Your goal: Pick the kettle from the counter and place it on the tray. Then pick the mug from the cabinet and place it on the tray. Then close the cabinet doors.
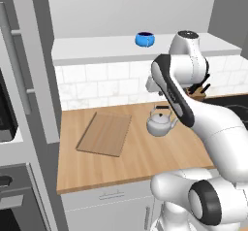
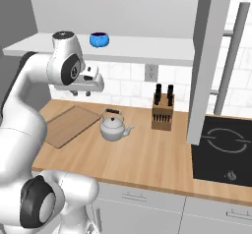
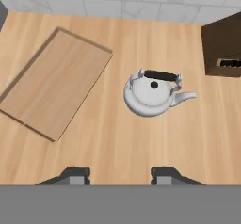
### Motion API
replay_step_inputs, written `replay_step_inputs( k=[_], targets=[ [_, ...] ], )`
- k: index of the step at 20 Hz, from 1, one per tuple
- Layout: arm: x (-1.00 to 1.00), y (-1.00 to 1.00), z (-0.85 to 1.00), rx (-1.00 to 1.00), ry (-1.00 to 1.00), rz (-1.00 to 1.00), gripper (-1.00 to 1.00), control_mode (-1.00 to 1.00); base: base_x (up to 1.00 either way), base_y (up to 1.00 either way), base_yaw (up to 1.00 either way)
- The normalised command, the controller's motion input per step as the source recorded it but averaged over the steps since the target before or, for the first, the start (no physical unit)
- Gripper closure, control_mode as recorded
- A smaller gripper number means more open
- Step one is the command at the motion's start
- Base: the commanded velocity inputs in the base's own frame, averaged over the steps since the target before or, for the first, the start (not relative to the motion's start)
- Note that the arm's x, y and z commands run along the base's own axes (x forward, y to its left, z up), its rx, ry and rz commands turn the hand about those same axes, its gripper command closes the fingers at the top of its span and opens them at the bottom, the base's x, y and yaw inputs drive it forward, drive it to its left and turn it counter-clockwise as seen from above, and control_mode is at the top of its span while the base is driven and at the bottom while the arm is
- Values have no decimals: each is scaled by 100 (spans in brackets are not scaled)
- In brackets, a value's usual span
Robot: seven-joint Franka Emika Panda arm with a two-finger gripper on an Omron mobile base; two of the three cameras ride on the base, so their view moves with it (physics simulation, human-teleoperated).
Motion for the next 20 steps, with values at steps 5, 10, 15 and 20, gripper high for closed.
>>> replay_step_inputs(
  k=[5,10,15,20],
  targets=[
    [0,12,-33,1,0,-50,-100,-100,0,0,0],
    [0,-4,-88,1,0,-98,-100,-100,0,0,0],
    [17,-19,-12,2,2,-21,-100,-100,0,0,0],
    [39,-16,-20,18,-2,-11,-100,-100,0,0,0]
  ],
)
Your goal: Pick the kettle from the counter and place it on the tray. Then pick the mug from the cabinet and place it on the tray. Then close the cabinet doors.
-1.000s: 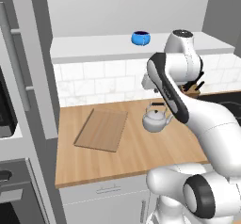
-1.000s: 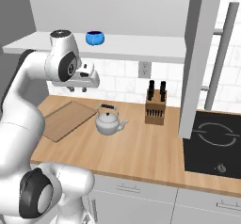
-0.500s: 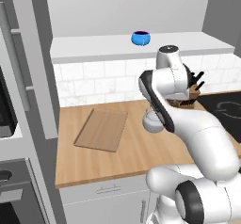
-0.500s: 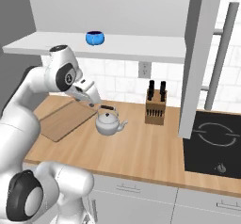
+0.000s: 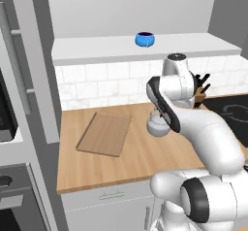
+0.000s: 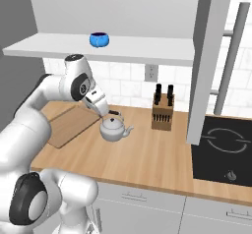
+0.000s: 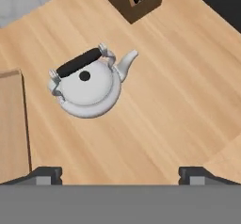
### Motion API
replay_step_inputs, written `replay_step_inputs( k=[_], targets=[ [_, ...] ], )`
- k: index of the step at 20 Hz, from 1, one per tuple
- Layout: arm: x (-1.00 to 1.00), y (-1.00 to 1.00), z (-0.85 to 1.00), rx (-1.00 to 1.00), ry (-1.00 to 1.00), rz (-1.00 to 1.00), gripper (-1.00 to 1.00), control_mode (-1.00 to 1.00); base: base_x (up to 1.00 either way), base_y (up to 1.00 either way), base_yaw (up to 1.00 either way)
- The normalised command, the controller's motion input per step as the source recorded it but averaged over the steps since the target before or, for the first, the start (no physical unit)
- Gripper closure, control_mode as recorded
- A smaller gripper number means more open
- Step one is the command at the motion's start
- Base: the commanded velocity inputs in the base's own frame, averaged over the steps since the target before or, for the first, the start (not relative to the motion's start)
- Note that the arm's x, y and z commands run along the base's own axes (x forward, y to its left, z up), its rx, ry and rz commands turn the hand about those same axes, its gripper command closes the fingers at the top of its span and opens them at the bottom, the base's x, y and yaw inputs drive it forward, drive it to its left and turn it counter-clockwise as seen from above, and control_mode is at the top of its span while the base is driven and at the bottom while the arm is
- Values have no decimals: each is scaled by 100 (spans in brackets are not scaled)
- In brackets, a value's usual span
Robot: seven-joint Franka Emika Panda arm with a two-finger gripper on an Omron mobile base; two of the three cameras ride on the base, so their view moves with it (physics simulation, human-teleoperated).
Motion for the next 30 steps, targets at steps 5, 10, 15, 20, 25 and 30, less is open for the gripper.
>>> replay_step_inputs(
  k=[5,10,15,20,25,30],
  targets=[
    [76,-11,-28,13,-6,-24,-100,-100,0,0,0],
    [76,0,-39,3,-1,-29,-100,-100,0,0,0],
    [61,-3,-33,7,0,-23,-100,-100,0,0,0],
    [38,-13,-13,11,0,-15,-100,-100,0,0,0],
    [23,-13,-30,11,0,-6,-100,-100,0,0,0],
    [0,-3,-37,8,0,0,-100,-100,0,0,0]
  ],
)
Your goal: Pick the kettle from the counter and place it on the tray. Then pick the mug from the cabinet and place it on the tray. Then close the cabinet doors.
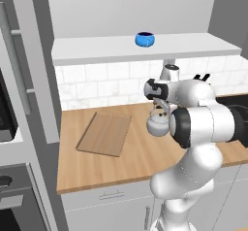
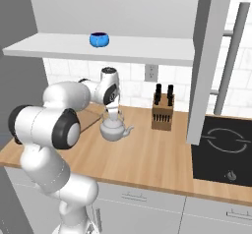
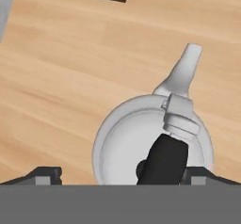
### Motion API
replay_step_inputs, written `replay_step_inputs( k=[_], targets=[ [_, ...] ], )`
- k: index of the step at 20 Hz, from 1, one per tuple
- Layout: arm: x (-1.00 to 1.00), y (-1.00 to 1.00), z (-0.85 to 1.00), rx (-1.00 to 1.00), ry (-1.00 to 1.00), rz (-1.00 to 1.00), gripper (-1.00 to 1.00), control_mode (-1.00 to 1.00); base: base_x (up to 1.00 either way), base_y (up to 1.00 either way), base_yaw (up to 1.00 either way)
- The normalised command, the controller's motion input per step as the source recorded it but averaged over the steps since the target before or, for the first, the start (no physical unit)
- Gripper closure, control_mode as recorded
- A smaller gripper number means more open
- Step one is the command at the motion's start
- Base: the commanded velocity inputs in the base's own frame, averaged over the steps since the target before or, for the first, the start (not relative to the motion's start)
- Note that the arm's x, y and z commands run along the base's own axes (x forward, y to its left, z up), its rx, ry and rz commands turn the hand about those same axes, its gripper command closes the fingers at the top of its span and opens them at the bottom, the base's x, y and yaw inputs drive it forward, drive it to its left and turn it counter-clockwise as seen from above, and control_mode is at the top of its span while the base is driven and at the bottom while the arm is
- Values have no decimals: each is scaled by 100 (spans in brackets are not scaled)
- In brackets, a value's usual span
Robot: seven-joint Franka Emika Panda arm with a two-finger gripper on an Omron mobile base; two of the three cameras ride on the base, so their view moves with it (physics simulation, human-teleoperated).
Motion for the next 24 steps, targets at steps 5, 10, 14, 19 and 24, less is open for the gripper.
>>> replay_step_inputs(
  k=[5,10,14,19,24],
  targets=[
    [1,0,-11,3,0,-1,100,-100,0,0,0],
    [-22,1,8,1,-10,0,100,-100,0,0,0],
    [-26,29,53,1,-11,-4,100,-100,0,0,0],
    [-3,89,33,0,-5,-8,100,-100,0,0,0],
    [0,98,19,0,-3,-11,100,-100,0,0,0]
  ],
)
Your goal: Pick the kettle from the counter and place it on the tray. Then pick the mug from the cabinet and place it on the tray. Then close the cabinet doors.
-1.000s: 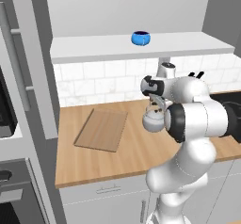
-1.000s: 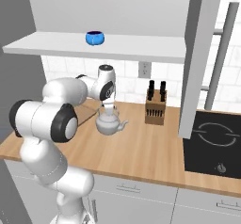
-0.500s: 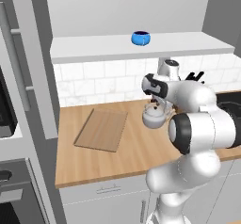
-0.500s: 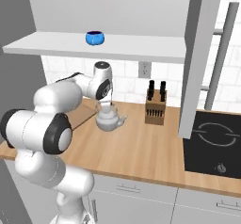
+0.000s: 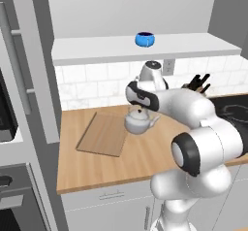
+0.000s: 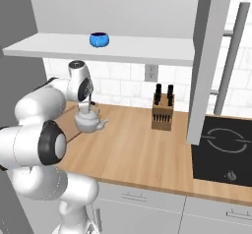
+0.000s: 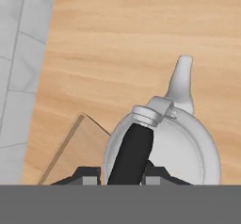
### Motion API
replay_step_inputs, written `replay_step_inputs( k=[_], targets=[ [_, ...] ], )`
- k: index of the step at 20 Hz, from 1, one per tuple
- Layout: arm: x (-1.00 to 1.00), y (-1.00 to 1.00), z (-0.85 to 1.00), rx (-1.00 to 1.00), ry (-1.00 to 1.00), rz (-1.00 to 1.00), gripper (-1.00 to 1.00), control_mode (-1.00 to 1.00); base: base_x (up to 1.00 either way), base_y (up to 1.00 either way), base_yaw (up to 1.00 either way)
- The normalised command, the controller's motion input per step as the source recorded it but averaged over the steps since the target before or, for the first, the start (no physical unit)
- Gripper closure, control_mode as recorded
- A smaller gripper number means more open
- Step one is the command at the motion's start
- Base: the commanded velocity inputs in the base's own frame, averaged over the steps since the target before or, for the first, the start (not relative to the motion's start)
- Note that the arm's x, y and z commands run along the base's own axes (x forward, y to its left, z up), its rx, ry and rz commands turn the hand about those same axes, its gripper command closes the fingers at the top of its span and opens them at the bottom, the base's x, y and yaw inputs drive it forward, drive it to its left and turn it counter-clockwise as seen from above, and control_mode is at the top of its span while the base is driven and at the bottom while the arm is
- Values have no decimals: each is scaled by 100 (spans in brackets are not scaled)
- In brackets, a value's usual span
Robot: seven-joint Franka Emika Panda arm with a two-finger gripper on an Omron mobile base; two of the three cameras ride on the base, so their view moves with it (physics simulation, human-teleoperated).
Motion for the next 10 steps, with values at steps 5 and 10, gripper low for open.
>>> replay_step_inputs(
  k=[5,10],
  targets=[
    [11,87,5,0,-7,-13,100,-100,0,0,0],
    [35,82,-1,0,-1,-16,100,-100,0,0,0]
  ],
)
